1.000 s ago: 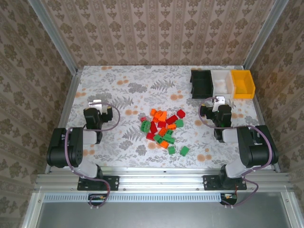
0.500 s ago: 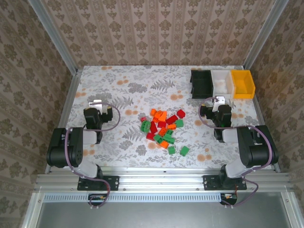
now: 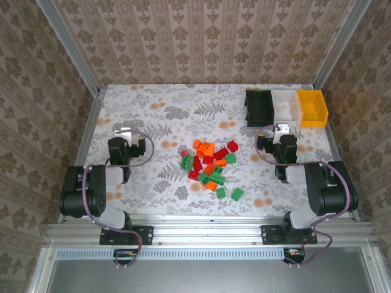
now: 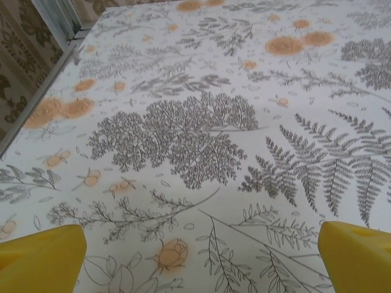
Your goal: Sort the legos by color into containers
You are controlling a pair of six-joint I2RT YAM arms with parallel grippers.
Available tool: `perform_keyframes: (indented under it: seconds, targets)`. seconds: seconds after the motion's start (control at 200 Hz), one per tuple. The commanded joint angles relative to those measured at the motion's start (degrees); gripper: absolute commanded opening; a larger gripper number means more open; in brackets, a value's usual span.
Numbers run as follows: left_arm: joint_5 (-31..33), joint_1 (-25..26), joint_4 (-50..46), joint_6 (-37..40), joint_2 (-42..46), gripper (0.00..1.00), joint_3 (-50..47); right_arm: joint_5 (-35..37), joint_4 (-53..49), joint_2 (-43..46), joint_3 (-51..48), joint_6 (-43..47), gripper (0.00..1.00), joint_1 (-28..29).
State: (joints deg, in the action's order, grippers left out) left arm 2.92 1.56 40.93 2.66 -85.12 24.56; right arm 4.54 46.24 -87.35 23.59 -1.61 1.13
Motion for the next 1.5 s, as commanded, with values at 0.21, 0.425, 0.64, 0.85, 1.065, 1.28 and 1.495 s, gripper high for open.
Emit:
perform_keyframes:
  seconds: [0.21,0.425,0.64,0.85,1.065,1.28,1.495]
  targets:
    - [0.58,4.43,-29.56,-6.0,28.74,1.0,14.42,11.86,-38.94,19.6,20.22,4.86,1.0,11.33]
    - [-5.05,3.7,-45.01,-37.6,33.22,1.0,19.6,3.56,-45.66,25.03,24.21,-20.54,1.0,8.07]
    - [-9.37,-1.09,-39.66,-51.33,32.1,1.0,8.97,3.46,-56.69,21.91,28.65,-28.01,0.9,0.71]
    - [-18.05,0.66,-48.85,-43.43,25.04,0.95,15.35,-2.28,-67.6,7.11,43.51,-22.44,0.73,-3.29]
    - [-21.72,6.35,-53.88,-37.38,21.09,0.87,19.94,-9.56,-68.91,-7.6,53.61,-19.44,0.62,-0.81]
    - [-23.16,11.57,-55.66,-34.06,17.97,0.87,23.15,-10.72,-68.75,-19.65,62.56,-18.98,0.69,3.18]
    - [-23.72,13.2,-55.48,-33.42,16.51,0.88,23.17,-9.55,-71.59,-30.23,73.22,-19.38,0.7,5.26]
